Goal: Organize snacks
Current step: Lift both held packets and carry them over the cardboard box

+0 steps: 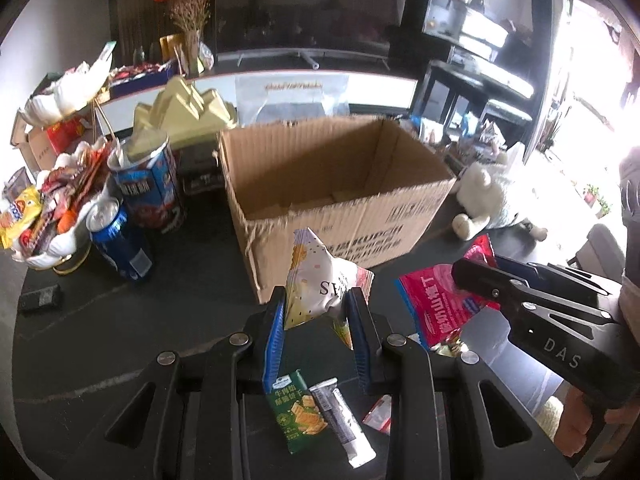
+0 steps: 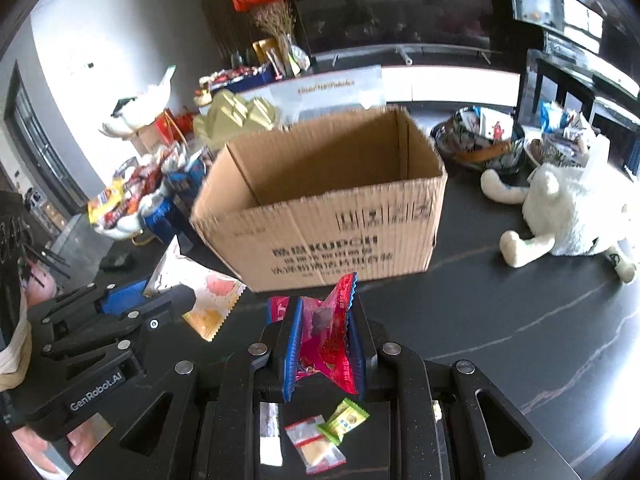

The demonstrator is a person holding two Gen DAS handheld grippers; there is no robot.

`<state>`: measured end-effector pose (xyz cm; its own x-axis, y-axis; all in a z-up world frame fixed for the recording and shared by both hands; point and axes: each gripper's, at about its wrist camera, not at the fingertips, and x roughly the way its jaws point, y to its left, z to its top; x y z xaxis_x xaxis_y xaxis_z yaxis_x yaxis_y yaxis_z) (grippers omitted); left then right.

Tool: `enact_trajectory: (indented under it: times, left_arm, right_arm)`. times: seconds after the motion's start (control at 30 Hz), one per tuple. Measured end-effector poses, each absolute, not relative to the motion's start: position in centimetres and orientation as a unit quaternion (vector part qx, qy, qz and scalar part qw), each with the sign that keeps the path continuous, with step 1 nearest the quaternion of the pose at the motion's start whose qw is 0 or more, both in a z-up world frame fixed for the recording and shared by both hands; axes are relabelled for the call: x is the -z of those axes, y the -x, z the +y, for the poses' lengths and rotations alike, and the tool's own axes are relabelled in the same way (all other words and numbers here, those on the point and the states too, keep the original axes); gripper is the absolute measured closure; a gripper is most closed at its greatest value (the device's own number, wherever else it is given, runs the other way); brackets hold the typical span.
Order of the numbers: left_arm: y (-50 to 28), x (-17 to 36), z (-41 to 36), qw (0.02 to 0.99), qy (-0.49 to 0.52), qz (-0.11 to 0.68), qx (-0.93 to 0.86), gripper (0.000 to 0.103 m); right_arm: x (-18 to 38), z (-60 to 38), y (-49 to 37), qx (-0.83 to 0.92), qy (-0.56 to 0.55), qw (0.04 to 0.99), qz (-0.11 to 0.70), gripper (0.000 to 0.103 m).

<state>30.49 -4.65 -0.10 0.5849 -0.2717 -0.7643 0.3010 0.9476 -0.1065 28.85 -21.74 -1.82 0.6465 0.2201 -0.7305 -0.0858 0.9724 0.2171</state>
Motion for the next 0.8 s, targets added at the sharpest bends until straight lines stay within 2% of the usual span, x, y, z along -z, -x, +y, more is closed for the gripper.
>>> enact_trajectory:
  times: [0.8]
  left_arm:
    - [-32.5,-6.7,-5.1,0.914,-0.019,0.372,0.159,0.073]
  right_arm:
    - [-6.4,-22.4,-30.8,-0.075,-0.08,0.942,0.317,0.08]
